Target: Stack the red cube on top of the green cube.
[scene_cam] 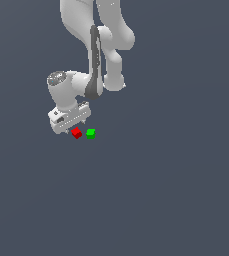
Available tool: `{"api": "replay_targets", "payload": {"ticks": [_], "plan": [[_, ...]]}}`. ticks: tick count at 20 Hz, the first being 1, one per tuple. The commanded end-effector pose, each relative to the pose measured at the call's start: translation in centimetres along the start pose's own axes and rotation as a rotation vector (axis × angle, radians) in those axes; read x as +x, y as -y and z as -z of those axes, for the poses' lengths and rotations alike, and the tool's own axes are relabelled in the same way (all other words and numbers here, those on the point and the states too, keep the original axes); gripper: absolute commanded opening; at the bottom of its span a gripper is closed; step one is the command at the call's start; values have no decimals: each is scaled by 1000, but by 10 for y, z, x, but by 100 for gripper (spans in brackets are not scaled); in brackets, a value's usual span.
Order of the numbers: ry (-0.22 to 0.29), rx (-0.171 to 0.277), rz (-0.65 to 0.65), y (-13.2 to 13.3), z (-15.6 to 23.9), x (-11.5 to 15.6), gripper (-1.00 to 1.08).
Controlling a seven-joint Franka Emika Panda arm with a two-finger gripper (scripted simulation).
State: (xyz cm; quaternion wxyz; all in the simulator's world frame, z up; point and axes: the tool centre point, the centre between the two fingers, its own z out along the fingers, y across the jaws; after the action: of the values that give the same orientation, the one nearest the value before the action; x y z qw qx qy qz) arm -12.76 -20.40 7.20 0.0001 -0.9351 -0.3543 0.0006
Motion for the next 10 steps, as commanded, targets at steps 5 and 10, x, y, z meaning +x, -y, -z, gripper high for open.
{"api": "replay_targets", "payload": {"ticks": [5, 10], "plan": [[-1, -1, 18, -5, -2, -3, 100], [-1, 0, 16, -4, -7, -3, 100]]}}
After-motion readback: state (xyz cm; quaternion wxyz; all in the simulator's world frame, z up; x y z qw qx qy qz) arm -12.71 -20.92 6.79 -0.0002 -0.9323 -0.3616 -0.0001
